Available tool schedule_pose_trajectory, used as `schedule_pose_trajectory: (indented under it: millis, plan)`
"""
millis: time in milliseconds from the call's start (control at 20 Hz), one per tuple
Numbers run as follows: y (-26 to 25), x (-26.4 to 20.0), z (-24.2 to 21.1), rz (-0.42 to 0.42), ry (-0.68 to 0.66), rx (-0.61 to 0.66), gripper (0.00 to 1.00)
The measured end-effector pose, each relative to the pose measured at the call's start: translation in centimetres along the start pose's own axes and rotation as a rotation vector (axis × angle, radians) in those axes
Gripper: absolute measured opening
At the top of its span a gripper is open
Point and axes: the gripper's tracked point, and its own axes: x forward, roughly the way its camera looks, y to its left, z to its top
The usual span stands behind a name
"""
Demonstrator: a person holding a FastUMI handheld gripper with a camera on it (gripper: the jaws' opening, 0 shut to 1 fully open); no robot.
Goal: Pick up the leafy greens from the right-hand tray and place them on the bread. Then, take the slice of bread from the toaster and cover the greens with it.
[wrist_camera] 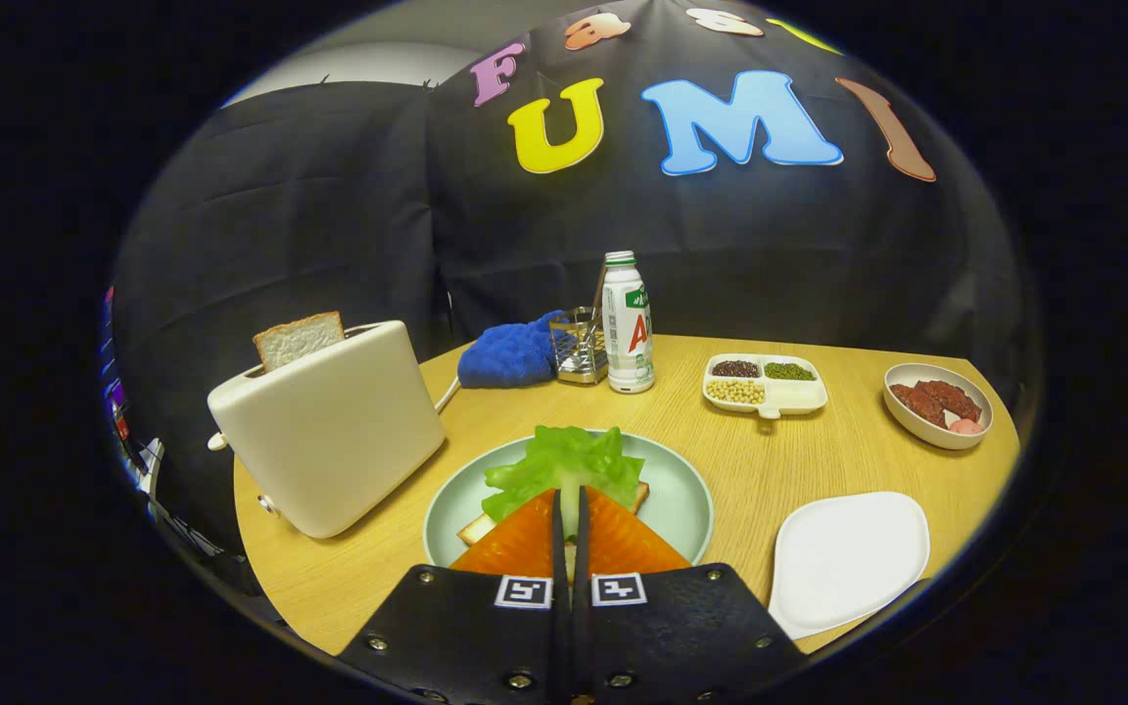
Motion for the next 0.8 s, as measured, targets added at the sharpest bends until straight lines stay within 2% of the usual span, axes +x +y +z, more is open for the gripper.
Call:
schedule_pose_trajectory:
  millis: [100,150,200,300,350,400,450,550,800]
  plan:
    - [0.2,-0.1,-0.6,0.001,0.02,0.007,0.02]
    - [0.0,-0.2,-0.7,-0.006,0.026,0.003,0.07]
    - [-0.4,-0.1,-0.8,-0.029,0.024,-0.009,0.08]
    - [-0.4,-0.3,-0.7,-0.021,0.015,-0.02,0.21]
    - [0.0,-0.5,-0.3,-0.001,-0.003,-0.005,0.36]
    - [0.2,-1.0,0.1,0.019,-0.026,0.008,0.46]
    - [0.1,-1.5,1.0,0.015,-0.057,0.014,0.62]
    - [0.0,-2.8,2.9,0.001,-0.144,0.015,0.68]
    - [2.4,-6.6,6.4,-0.016,-0.283,-0.045,0.68]
